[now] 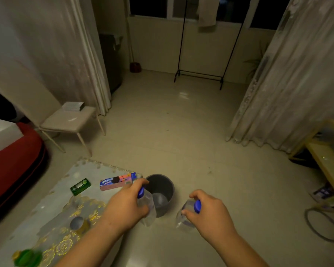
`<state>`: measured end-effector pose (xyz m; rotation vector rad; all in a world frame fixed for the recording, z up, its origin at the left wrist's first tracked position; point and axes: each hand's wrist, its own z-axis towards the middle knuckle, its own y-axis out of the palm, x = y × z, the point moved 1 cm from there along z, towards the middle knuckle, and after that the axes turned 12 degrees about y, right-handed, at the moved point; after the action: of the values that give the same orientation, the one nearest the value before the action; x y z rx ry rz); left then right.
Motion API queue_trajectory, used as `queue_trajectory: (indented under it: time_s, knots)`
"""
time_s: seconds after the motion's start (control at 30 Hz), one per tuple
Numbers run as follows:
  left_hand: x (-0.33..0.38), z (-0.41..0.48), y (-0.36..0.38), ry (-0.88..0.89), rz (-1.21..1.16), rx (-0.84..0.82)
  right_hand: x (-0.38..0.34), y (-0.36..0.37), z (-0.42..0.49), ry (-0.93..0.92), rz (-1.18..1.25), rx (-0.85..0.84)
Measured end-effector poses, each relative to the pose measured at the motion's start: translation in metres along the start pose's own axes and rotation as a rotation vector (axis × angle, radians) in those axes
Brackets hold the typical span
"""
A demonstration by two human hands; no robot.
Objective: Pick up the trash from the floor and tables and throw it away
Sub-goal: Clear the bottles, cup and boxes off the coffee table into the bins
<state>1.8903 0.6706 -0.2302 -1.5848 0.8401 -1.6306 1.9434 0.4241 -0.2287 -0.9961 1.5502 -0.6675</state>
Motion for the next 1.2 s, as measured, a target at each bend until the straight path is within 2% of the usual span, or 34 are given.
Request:
queue_trajectory:
  time_s: [0.23,0.47,0.7,0.87,1.07,1.2]
  knots:
    - [-0.037,0.111,0.026,-0.090,-0.057,-0.025,-0.007,0.016,0.131,-0.017,-0.015,-0.052]
    - [-0.087,0.207,0.088,-0.224,-0.076,0.016,0.012,0.075,0.272,-0.080,-0.027,-0.181]
    - [-0.174,0.274,0.190,-0.309,-0.104,-0.028,0.041,0.182,0.372,-0.075,-0.045,-0.318]
    - [-0.251,0.296,0.278,-0.336,-0.105,-0.108,0.070,0.283,0.427,-0.055,-0.058,-0.353]
    - [-0.332,0.295,0.388,-0.413,-0.123,-0.235,0.123,0.406,0.457,-0.049,-0.102,-0.422]
    - [-0.362,0.285,0.437,-0.432,-0.100,-0.271,0.152,0.456,0.467,-0.041,-0.121,-0.438]
